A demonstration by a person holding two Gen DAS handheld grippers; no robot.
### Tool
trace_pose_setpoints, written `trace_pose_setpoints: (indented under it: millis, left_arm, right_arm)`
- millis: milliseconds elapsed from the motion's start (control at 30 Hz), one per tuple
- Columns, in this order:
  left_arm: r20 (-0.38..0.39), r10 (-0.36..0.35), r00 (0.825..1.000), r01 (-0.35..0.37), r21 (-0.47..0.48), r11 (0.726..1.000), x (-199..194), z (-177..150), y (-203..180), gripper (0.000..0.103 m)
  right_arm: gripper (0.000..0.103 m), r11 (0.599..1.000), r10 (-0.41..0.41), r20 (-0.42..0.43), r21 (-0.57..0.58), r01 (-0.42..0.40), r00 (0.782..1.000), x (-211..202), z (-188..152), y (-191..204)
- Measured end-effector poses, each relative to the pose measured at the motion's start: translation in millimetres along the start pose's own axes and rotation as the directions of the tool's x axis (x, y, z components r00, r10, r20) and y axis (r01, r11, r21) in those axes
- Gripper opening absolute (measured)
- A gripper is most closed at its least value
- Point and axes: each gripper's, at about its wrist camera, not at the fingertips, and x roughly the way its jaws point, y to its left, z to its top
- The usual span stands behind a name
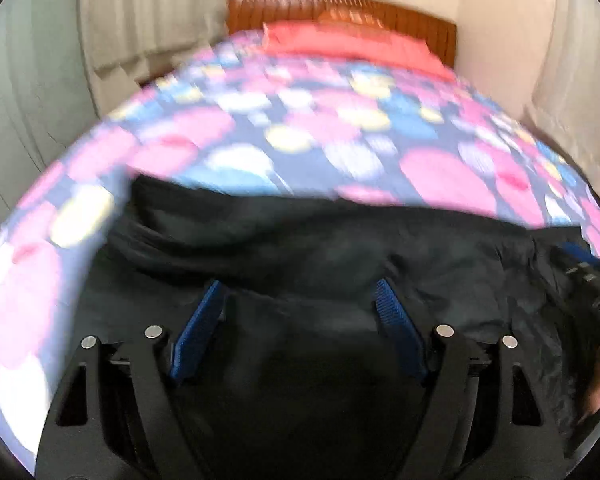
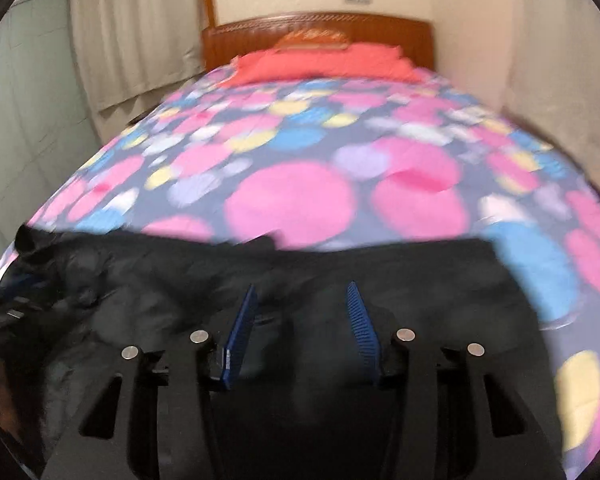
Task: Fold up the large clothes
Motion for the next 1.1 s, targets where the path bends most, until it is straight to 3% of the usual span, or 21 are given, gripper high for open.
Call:
trace_pose_setpoints:
  millis: [100, 200, 333, 667, 833, 967, 1100]
  left_arm:
    - [-0.003, 0.074, 0.997, -0.074, -0.044, 0.996, 5.9, 9.8, 31.2, 0.078]
    - [-0.089, 0.055, 0.994, -0.067, -0.137, 0.988, 31.4, 10.5, 58.7, 0.078]
    - [-0.179, 0.081, 0.981, -0.103, -0.121, 0.987, 62.8, -0.4, 59.0, 0.08]
    - [-0.19, 0.103, 0.976, -0.126, -0.11, 0.986, 80.9, -8.5, 54.8, 0.082]
    - [-0.217, 0.018, 0.976, -0.059, -0.187, 0.981, 57.4, -3.0, 72.1, 0.082]
    - [-0.158, -0.013, 0.987, -0.025, -0.233, 0.972, 12.4, -9.4, 90.8, 0.082]
    - [-0.112, -0.027, 0.993, -0.007, -0.292, 0.956, -31.9, -35.9, 113.1, 0.082]
  right_arm:
    - [0.048, 0.995, -0.099, -0.027, 0.018, 0.1, 0.995, 6.1, 7.7, -36.0]
    - [0.048, 0.993, -0.1, -0.109, 0.054, 0.106, 0.989, 27.4, 3.4, -60.9]
    - [0.051, 0.992, -0.094, -0.175, 0.069, 0.108, 0.98, 54.8, -12.4, -69.2]
    - [0.054, 0.989, -0.1, -0.137, 0.094, 0.114, 0.985, 66.0, -25.2, -71.1]
    - [0.056, 0.985, -0.067, -0.158, 0.145, 0.09, 0.985, 46.4, -19.6, -82.3]
    - [0.065, 0.977, -0.07, -0.126, 0.194, 0.094, 0.99, -0.7, -27.4, -98.2]
    - [0.073, 0.965, -0.084, -0.103, 0.24, 0.107, 0.991, -44.5, -50.8, -119.4]
